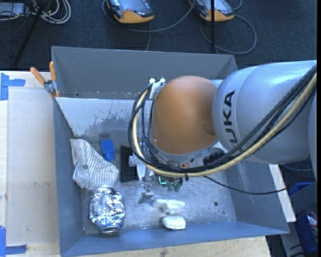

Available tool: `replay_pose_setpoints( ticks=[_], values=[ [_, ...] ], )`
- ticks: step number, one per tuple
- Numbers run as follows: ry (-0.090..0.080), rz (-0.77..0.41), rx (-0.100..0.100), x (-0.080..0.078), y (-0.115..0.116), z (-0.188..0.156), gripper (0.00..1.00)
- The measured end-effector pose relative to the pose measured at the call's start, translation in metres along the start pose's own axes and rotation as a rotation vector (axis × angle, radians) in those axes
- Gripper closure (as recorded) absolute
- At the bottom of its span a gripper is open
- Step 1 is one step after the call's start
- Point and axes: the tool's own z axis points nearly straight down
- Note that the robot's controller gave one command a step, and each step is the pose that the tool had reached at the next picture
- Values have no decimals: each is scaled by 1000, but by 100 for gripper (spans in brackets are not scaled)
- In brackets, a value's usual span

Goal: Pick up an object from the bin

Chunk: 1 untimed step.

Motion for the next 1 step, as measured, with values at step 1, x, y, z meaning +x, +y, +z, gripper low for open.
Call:
replay_pose_setpoints(
  ticks=[1],
  values=[
    [-8, 4, -1, -2, -1, -4, 0]
  ],
)
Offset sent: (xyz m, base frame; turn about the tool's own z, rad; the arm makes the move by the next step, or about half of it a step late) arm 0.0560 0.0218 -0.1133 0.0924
